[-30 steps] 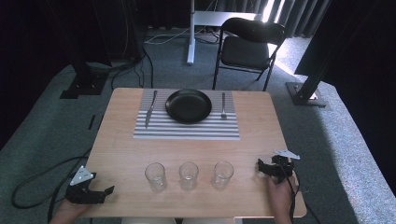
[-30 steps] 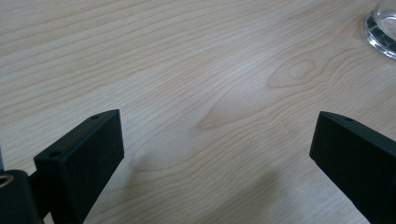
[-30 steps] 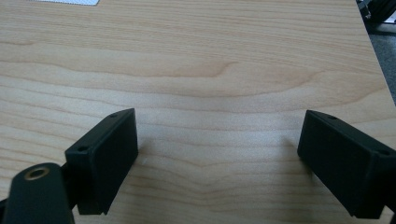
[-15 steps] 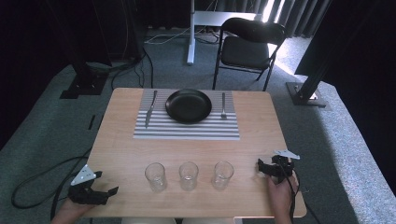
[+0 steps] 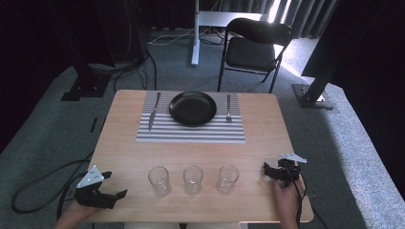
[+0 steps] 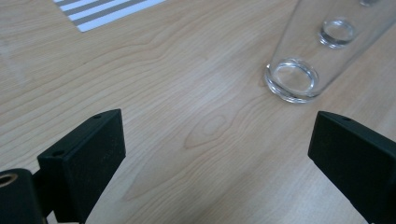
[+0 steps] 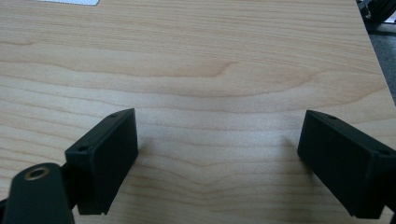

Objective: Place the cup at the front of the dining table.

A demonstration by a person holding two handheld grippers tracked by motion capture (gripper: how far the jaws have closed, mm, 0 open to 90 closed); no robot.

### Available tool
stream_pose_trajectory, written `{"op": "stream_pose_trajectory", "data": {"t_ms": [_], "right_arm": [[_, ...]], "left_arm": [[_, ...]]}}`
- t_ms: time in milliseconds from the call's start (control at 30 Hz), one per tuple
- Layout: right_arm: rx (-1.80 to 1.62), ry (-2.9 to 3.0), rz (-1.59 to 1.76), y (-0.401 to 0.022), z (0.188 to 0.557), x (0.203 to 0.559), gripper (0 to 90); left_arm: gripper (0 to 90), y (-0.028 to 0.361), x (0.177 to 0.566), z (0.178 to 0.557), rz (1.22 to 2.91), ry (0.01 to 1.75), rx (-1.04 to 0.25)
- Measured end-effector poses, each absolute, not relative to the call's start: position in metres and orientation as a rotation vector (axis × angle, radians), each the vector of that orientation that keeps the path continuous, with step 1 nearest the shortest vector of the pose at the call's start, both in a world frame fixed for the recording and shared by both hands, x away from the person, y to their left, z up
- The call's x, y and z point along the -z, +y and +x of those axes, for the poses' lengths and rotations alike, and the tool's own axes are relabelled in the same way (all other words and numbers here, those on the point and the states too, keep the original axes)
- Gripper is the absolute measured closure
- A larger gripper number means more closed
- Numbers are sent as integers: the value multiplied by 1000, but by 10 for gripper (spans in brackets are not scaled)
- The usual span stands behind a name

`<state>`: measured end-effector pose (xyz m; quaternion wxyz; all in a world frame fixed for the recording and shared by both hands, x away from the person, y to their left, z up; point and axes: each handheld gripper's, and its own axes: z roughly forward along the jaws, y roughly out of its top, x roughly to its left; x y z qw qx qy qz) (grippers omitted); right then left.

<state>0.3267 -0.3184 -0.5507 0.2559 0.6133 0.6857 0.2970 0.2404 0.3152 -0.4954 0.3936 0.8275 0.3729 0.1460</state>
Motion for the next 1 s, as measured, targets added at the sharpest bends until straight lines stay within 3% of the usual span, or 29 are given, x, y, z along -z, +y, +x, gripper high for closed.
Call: {"op": "stream_pose_trajectory", "data": {"t_ms": [1000], "right_arm": [[-805,1862,1664,-318,327,551,117]], "left_arm": [[44,280,451,242,2088,764,-331]]}}
